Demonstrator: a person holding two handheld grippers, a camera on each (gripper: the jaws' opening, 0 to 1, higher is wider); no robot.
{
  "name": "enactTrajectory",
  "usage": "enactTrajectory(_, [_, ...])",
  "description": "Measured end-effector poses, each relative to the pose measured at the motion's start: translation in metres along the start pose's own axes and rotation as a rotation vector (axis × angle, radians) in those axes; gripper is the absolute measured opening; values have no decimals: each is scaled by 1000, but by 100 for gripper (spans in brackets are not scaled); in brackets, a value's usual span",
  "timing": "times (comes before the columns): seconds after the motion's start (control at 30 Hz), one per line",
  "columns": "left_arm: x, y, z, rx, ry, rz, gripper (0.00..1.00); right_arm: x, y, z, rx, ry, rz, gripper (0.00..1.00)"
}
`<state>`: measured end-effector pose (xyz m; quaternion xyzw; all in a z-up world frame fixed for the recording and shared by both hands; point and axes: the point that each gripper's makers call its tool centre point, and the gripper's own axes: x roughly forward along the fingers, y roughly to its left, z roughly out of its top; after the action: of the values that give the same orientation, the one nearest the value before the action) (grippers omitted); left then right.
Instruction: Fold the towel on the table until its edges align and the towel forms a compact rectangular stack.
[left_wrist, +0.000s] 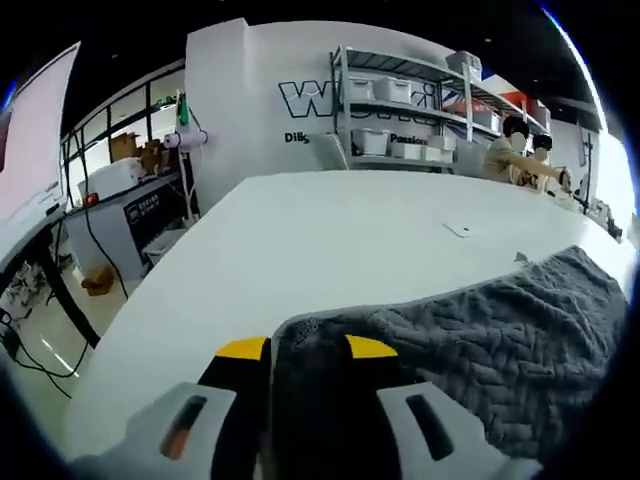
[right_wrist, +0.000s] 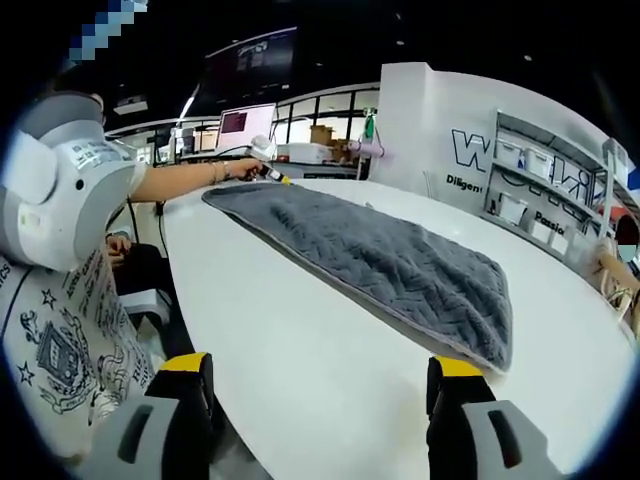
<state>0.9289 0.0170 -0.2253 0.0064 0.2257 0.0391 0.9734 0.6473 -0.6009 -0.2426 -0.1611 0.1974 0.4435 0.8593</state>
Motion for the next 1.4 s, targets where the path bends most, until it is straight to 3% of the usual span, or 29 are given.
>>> enactTrajectory(0.13, [-10,-12,9,15,-15,-13,48,1,1,-1,3,-3,5,92])
enactTrajectory(0.27, [-23,-19,13,5,-18,-5,54,1,2,0,1,-10,11,92])
enactTrajectory(0.57, [-53,-65,-10,66,62,-102,85,4,1,2,9,-19,17,92])
enactTrajectory(0.7, [-67,-80,-18,98,83,-127,94,6,3,4,5,-19,25,92])
enactTrajectory(0.87, [-88,-98,-23,92,73,-144,98,9,5,5,4,-20,34,92])
enactTrajectory(1.23, [-140,-166,-42,23,21,-382,100,10,5,4,1,-11,37,92])
enactTrajectory(1.4, [-166,-188,-43,34,-29,-426,100,10,5,5,0,-7,34,92])
